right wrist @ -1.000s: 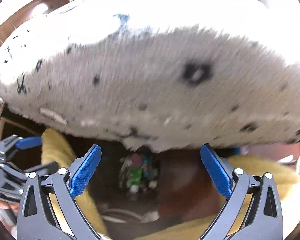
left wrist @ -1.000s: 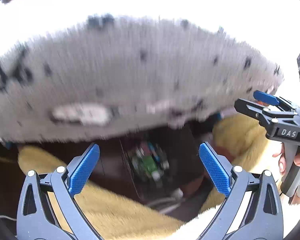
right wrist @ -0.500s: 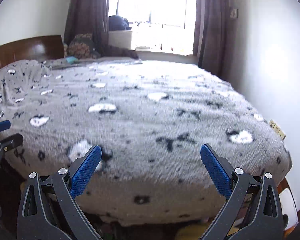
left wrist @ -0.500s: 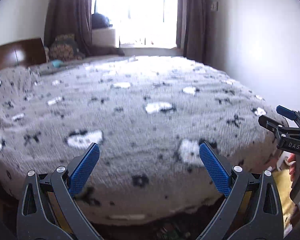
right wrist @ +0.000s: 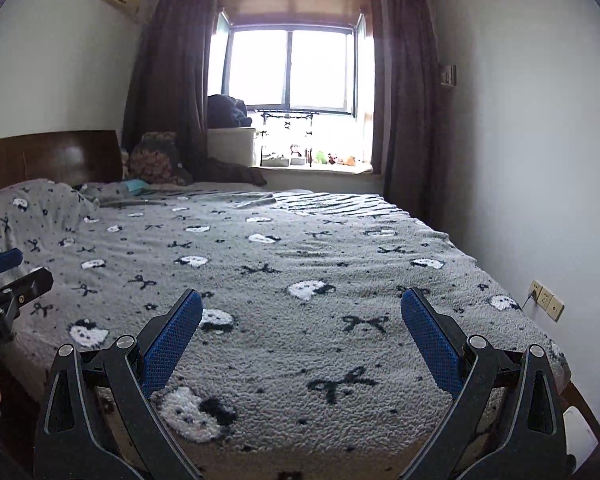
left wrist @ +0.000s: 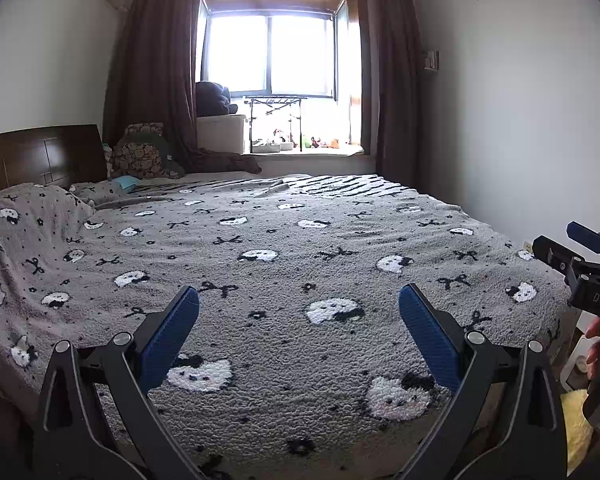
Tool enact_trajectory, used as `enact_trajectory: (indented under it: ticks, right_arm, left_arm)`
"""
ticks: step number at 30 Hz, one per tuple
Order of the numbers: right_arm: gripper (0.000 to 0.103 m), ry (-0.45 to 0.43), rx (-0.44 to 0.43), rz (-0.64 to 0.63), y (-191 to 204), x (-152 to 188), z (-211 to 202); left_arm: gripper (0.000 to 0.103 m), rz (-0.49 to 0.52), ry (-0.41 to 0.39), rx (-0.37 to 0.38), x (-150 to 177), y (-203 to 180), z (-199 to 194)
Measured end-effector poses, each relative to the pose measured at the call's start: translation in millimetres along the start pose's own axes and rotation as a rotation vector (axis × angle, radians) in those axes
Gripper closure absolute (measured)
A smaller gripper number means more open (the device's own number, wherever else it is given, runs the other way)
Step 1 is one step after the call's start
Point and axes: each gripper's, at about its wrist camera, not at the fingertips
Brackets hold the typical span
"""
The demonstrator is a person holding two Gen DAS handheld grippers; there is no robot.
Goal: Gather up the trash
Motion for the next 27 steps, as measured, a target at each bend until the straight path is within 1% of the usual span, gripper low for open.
enact_trajectory:
  ticks: [9,27]
  right_arm:
    - [0.003,-0.009,-0.031,-0.026,17,-7,2]
    - [0.003,-0.009,-0.047,-0.006,22,-11,6]
  left_arm:
    - [0.008,-0.021,-0.002,-0.004,0,3,1]
    - [0.008,-0.011,-0.014,-0.001,-3,2,-4]
Point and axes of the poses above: each gripper's, at about its wrist camera, not at the fingertips, and z roughly the way its jaws point, y to its left, x to its underside, and after that the axes turned 13 degrees about -x, right-handed
